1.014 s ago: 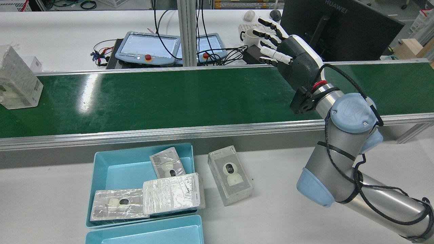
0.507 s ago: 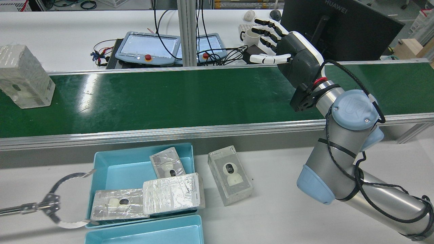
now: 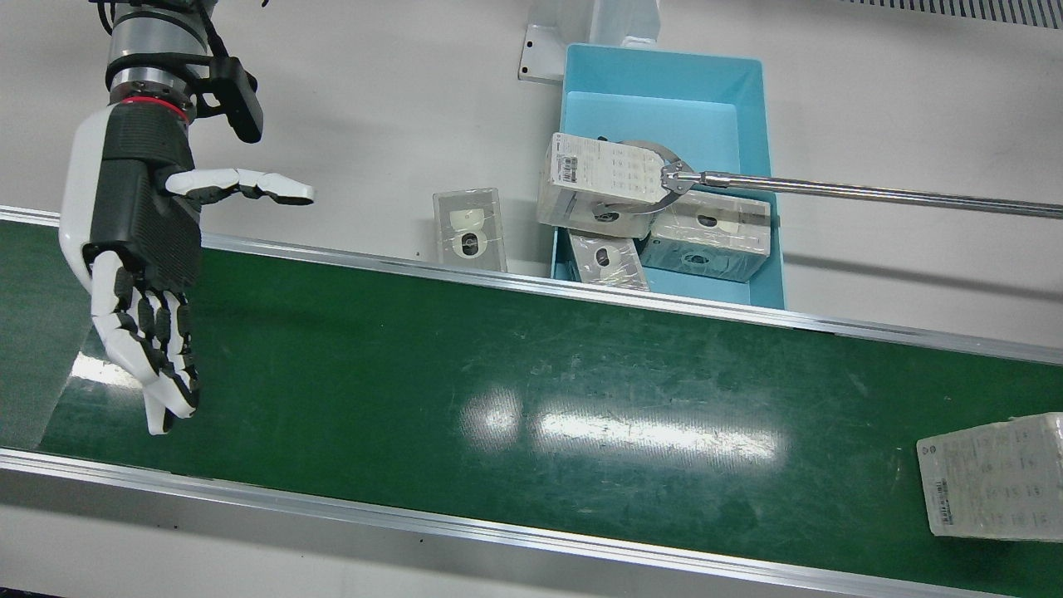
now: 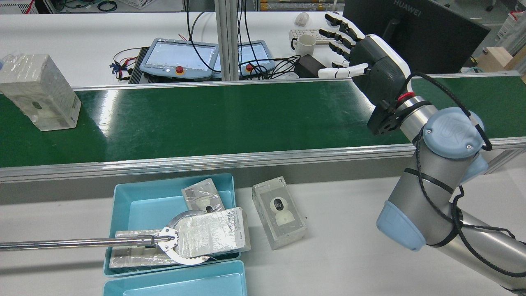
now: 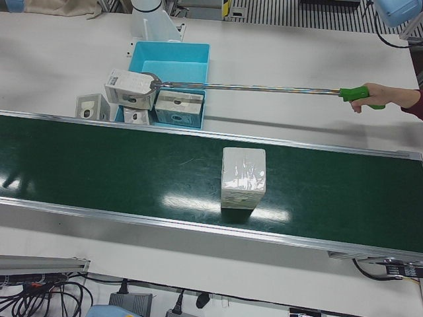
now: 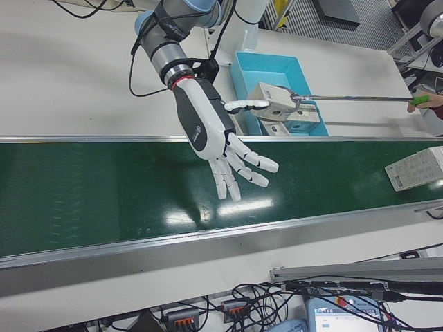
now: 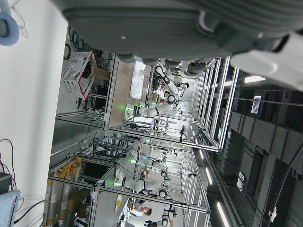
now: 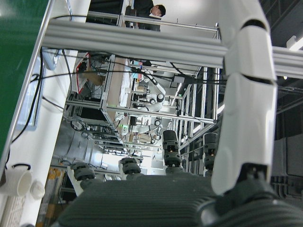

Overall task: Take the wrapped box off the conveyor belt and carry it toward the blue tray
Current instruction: 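Raise the right hand and move it along the belt edge, then lower the right hand back toward the belt near the approaching box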

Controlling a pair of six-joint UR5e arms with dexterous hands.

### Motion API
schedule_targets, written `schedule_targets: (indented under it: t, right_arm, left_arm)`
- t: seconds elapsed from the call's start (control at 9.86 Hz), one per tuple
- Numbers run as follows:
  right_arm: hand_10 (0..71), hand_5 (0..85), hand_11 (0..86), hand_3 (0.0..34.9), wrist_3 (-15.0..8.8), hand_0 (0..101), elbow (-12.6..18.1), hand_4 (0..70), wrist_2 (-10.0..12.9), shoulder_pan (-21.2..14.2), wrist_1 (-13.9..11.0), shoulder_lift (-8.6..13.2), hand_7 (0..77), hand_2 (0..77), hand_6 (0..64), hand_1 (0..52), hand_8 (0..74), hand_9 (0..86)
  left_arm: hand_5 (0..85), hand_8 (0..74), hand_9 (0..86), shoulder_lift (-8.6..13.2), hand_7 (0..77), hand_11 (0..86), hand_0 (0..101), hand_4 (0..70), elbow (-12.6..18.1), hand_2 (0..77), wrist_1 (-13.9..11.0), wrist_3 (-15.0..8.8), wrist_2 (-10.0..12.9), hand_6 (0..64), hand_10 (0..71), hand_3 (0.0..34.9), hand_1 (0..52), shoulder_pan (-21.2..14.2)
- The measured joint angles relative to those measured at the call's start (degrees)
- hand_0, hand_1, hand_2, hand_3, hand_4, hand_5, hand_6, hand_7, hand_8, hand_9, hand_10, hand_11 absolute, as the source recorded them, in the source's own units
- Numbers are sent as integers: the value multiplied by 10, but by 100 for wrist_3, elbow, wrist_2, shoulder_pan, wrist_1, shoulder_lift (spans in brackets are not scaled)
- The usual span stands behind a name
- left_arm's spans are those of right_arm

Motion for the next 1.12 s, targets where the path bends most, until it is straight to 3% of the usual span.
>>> schedule_targets:
  t: [0.1,0.2,0.41,0.61,1.12]
  right_arm:
    - [27,169,54,301,-54,471,14,38,1,202,-169,-35,169,153,0,153,22,60]
    - [22,169,54,300,-107,471,50,38,0,400,-297,-129,153,125,0,120,16,60]
    - [22,169,54,301,-176,469,212,38,-2,587,-411,-398,153,125,0,120,16,60]
    - [38,158,54,301,-204,463,341,38,-5,544,-435,-561,153,125,0,120,16,60]
    - [38,158,60,301,-190,452,409,11,-12,292,-436,-567,158,125,0,120,16,60]
  left_arm:
    - [5,5,5,0,5,0,0,0,0,11,0,0,0,0,5,0,0,0]
    - [11,5,0,0,5,0,0,0,0,5,0,0,0,0,5,0,0,0]
    - [5,5,0,0,5,0,0,0,0,11,0,0,0,0,5,0,0,0]
    - [5,0,5,0,5,0,0,0,0,11,0,0,0,0,5,0,0,0]
    - [5,5,0,0,5,0,0,0,0,11,0,0,0,0,0,0,0,0]
